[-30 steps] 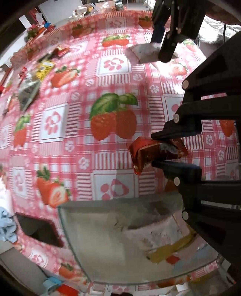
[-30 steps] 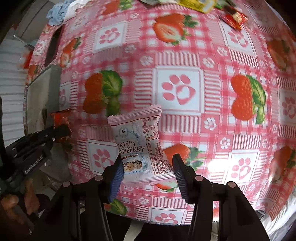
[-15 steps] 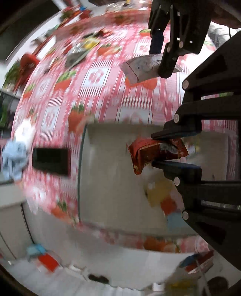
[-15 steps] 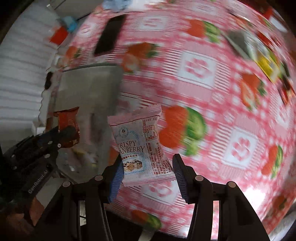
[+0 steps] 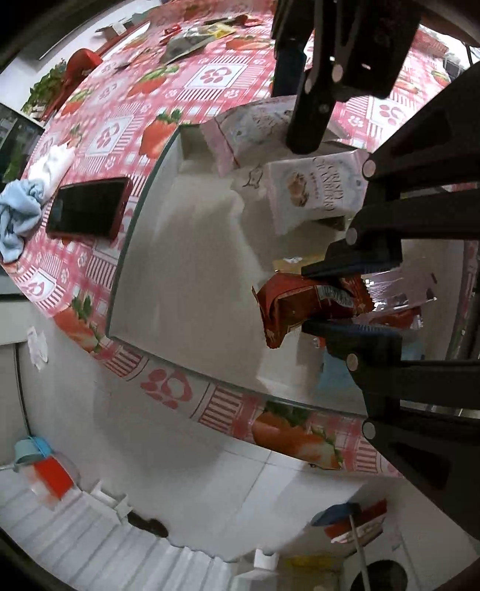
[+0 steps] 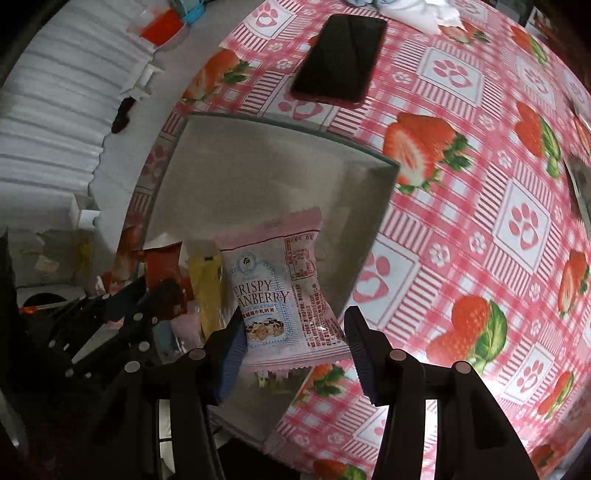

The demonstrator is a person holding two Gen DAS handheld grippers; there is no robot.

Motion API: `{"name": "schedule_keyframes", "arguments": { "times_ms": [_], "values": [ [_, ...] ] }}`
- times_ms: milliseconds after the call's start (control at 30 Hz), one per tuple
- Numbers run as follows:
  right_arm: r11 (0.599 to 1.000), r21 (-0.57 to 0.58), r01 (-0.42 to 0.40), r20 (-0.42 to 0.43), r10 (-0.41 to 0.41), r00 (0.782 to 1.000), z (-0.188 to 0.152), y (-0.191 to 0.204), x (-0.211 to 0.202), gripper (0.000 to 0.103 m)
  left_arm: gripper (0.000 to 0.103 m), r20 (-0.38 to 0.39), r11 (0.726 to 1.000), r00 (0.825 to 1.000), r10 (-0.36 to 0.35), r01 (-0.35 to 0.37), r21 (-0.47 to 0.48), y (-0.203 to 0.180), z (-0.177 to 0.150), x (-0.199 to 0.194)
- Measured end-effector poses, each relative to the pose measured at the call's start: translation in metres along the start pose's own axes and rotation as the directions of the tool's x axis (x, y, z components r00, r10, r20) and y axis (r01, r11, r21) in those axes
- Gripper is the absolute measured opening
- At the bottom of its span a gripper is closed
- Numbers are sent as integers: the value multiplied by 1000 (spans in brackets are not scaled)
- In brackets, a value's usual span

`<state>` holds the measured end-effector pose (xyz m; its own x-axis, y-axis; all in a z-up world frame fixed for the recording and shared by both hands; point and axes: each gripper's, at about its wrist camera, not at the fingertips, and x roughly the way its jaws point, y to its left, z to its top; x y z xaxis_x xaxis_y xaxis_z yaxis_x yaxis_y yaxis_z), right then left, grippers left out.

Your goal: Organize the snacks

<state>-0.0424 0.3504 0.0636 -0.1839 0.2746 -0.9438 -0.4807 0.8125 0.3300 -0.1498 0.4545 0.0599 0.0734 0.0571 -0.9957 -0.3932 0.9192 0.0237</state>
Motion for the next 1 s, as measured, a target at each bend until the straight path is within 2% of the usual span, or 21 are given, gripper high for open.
{"name": "schedule_keyframes", "arguments": {
  "times_ms": [67, 133, 167, 200, 233, 300, 433, 567, 633, 733, 867, 1000],
  "values": [
    [1000, -1, 7, -2, -7, 1000, 7, 3, 4, 54, 27, 8, 1000, 1000, 3, -3, 0, 0, 4, 0],
    [1000, -4, 6, -8, -6, 1000, 12, 5, 8, 54, 48, 11, 1000, 1000, 7, -7, 5, -1, 6, -1],
    [1000, -7, -1, -9, 1, 1000, 13, 6, 8, 57, 69, 21, 1000, 1000, 11, -11, 2, 0, 7, -3],
    [1000, -9, -5, -9, 5, 1000, 14, 7, 8, 65, 77, 37, 1000, 999, 31, -31, 3, 0, 6, -6],
    [1000, -10, -1, -3, 1, 1000, 14, 7, 6, 67, 79, 52, 999, 998, 47, -48, 8, -1, 5, -8],
    [1000, -7, -5, -5, 5, 1000, 14, 6, 5, 83, 82, 61, 999, 998, 34, -35, 20, -1, 3, -10],
    [1000, -17, 6, -6, -6, 1000, 7, 5, -2, 84, 83, 20, 999, 1000, -16, 16, 31, 0, -2, -8],
    [999, -31, 15, -6, -15, 1000, 4, 8, -6, 84, 87, 15, 998, 1000, -8, 7, 55, -4, -10, -11],
    [999, -44, 27, -3, -27, 1000, 3, 11, -9, 102, 88, 5, 998, 1000, 3, -3, 57, -6, -12, -10],
    [998, -52, 32, 10, -31, 999, -1, 11, -14, 103, 88, -18, 998, 999, -30, 31, 53, -6, -16, -8],
    [996, -66, 57, 19, -55, 998, -3, 12, -16, 103, 88, 25, 998, 999, 25, -27, 58, -6, -18, -13],
    [994, -75, 84, 20, -83, 996, -7, 12, -18, 103, 88, 13, 998, 1000, -1, 0, 64, -6, -20, -15]
  ]
}}
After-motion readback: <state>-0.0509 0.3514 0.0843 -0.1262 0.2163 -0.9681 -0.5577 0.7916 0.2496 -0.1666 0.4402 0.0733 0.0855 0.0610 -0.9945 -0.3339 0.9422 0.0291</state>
